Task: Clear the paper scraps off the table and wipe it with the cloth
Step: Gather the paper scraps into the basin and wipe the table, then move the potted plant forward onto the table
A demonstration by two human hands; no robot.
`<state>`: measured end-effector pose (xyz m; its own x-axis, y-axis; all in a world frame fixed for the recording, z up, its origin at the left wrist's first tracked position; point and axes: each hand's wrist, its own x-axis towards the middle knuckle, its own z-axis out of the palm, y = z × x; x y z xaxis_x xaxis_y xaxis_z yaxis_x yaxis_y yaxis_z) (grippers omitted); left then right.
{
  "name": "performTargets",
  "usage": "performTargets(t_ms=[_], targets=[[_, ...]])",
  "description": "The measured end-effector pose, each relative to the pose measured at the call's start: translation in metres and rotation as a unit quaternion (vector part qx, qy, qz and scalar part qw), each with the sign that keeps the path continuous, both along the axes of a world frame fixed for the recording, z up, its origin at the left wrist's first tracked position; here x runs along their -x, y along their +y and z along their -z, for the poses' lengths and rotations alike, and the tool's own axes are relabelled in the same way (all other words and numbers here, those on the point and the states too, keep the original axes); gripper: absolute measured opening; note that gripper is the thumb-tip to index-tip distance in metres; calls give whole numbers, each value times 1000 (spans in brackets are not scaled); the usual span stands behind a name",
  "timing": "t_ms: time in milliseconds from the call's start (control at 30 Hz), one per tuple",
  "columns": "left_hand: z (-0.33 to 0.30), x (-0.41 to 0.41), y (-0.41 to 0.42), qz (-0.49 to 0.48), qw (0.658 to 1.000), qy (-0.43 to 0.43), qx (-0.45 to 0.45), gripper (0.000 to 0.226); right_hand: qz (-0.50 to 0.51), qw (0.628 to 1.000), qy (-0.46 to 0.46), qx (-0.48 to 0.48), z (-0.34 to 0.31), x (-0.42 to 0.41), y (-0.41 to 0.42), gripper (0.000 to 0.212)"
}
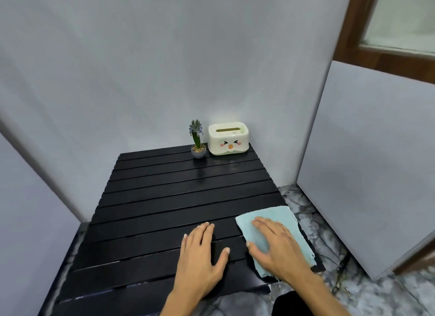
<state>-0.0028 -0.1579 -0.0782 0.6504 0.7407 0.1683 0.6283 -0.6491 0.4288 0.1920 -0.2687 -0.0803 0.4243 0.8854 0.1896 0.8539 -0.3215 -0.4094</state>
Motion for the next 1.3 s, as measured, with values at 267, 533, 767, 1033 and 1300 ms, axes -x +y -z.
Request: performTargets(t_ms=[267,533,767,1033,1300], targets=[[-5,6,28,1,1000,-21,6,74,-28,999,27,-29,-16,2,33,63],[-14,-2,98,-3,999,-32,5,74,-35,998,36,-36,-35,-24,109,66],[-15,-24,172,-13,999,-29,20,74,-40,998,34,-25,-36,-52,187,69],[-4,-63,243,-6,1000,-28,5,74,-53,998,19,11,-16,-80,263,77],[6,-117,305,8,1000,-18,-21,84,-71,997,0,18,13,-95,304,81]])
